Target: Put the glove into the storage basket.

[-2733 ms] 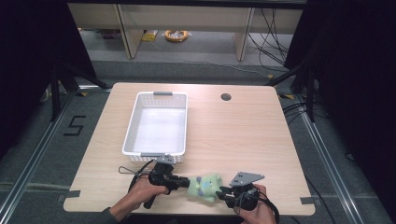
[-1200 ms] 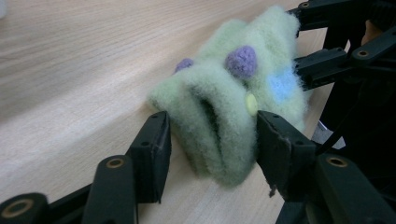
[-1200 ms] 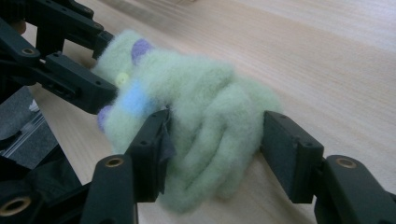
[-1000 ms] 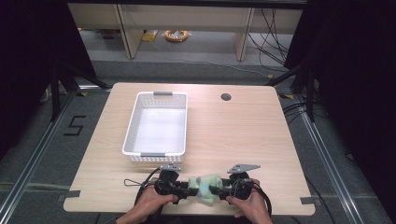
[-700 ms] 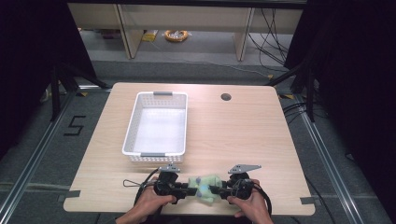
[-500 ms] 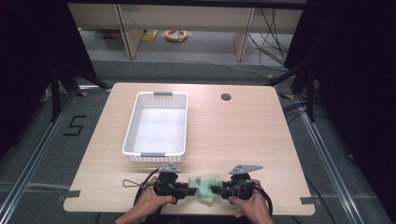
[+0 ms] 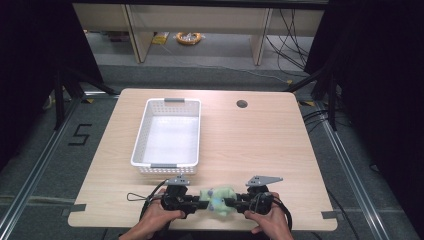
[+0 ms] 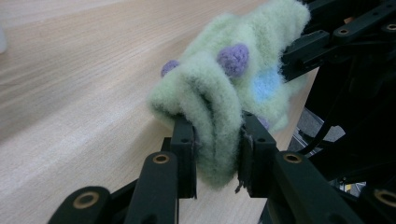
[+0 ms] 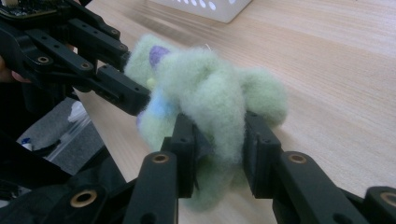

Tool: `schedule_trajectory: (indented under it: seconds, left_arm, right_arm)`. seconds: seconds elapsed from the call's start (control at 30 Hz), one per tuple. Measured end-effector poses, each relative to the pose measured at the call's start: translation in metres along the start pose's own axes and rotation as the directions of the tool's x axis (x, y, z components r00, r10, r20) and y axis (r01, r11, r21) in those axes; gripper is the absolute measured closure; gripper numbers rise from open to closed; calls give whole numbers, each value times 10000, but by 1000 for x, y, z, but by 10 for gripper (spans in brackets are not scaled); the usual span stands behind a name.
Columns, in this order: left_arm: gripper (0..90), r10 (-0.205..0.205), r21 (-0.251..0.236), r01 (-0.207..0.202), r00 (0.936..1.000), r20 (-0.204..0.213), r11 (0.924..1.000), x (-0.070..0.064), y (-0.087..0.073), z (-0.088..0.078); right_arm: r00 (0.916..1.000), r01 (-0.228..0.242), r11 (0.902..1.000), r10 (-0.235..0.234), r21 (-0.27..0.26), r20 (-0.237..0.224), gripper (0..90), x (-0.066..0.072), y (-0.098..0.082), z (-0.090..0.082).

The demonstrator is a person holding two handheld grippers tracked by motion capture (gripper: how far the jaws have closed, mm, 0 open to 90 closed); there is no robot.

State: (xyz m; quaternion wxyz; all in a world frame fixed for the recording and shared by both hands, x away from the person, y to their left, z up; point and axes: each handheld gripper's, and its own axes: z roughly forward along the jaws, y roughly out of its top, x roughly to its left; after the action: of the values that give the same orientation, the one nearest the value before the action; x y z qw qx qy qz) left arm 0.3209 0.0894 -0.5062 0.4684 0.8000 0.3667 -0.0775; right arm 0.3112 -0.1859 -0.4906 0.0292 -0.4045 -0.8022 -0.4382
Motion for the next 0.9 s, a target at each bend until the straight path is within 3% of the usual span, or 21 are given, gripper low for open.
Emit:
schedule_trajectory:
  seconds: [0.13,0.2,0.27,0.33,0.47,0.5,0.53,0.67,0.73,0.8,0.9]
  left_arm:
    - [707,-30,-138,31,10000,81,9999,-2,1,-5]
    - [707,32,-114,-33,10000,-94,9999,-3,3,-8]
    - [708,17,-247,-14,9999,122,9997,-3,4,-11]
    - [708,114,-278,-112,9999,72,9996,-4,6,-13]
    - [709,98,-462,-95,9999,71,9989,-5,9,-19]
    - [709,134,-535,-127,9998,124,9985,-5,11,-21]
    - [709,139,-548,-136,9999,40,9984,-5,12,-22]
    - [710,251,-722,-250,9997,-6,9971,-5,17,-29]
    - [710,317,-730,-320,9995,-52,9968,-4,19,-33]
    - [710,291,-864,-302,9995,-140,9958,-3,21,-36]
    - [710,333,-865,-345,9993,-150,9957,1,23,-42]
  right_arm:
    - [9999,-83,9999,82,-120,-113,696,1,2,-1]
    - [9998,-91,9997,87,-209,-181,697,2,3,-2]
    - [9998,-96,9995,90,-293,-203,697,3,5,-4]
    - [9990,-393,9988,386,-309,-236,697,7,6,-5]
    - [9997,-83,9990,73,-432,-218,699,7,12,-6]
    - [9988,-425,9983,416,-396,-253,699,11,14,-7]
    - [9996,-164,9988,153,-460,-249,699,11,17,-7]
    - [9998,98,9983,-109,-566,-187,699,14,24,-9]
    - [9993,-255,9985,242,-489,-275,699,19,29,-9]
    - [9995,182,9979,-197,-616,-233,699,18,33,-8]
    - [9996,7,9984,-24,-571,-293,699,24,39,-7]
